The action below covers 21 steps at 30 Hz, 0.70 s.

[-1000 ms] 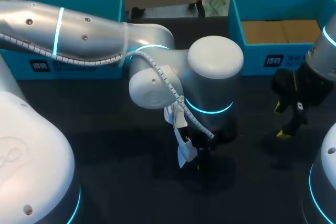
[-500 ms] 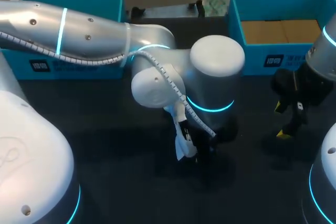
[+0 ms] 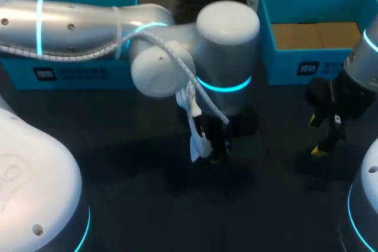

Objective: Take the shoe out of the shoebox, open the shoe tongue, remove and reinsert the insole, then place the shoe into the shoebox

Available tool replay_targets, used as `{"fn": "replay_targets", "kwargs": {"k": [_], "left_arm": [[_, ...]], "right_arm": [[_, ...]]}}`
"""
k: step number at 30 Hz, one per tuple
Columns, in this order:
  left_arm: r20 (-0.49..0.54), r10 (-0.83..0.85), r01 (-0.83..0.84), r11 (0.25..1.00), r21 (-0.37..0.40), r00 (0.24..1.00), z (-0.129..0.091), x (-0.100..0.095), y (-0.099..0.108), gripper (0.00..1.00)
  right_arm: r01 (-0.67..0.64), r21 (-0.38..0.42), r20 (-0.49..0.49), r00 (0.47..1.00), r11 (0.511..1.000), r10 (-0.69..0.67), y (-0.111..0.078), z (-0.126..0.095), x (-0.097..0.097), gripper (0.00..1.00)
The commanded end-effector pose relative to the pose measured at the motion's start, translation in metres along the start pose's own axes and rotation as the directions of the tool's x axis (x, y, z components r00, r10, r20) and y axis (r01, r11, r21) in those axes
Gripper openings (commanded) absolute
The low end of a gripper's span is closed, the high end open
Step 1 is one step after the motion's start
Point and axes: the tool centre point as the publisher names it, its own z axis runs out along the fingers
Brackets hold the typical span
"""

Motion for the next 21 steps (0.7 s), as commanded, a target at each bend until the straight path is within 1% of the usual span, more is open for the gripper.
{"fn": "replay_targets", "kwargs": {"k": [1, 6, 15, 18, 21], "left_arm": [[-0.011, 0.007, -0.007, 1.0, 0.023, 1.0, -0.034, -0.011, 0.025, 0.0], [-0.011, 0.004, -0.004, 1.0, 0.018, 1.0, -0.046, -0.027, 0.036, 0.0], [-0.03, 0.021, -0.021, 1.0, 0.002, 0.999, -0.059, -0.062, 0.057, 0.0], [-0.058, 0.063, -0.063, 0.998, -0.01, 0.996, -0.07, -0.076, 0.065, 0.0], [-0.077, 0.102, -0.103, 0.995, -0.007, 0.992, -0.088, -0.092, 0.075, 0.0]], "right_arm": [[0.0, 0.001, 0.003, 1.0, 1.0, 0.0, 0.0, 0.0, 0.001, 1.0], [0.0, 0.001, 0.003, 1.0, 1.0, 0.0, 0.0, 0.0, 0.001, 1.0], [0.0, 0.001, 0.003, 1.0, 1.0, 0.0, 0.0, 0.0, 0.001, 1.0], [0.0, 0.001, 0.003, 1.0, 1.0, 0.0, 0.0, 0.0, 0.001, 1.0], [0.0, 0.001, 0.003, 1.0, 1.0, 0.0, 0.0, 0.0, 0.001, 1.0]]}}
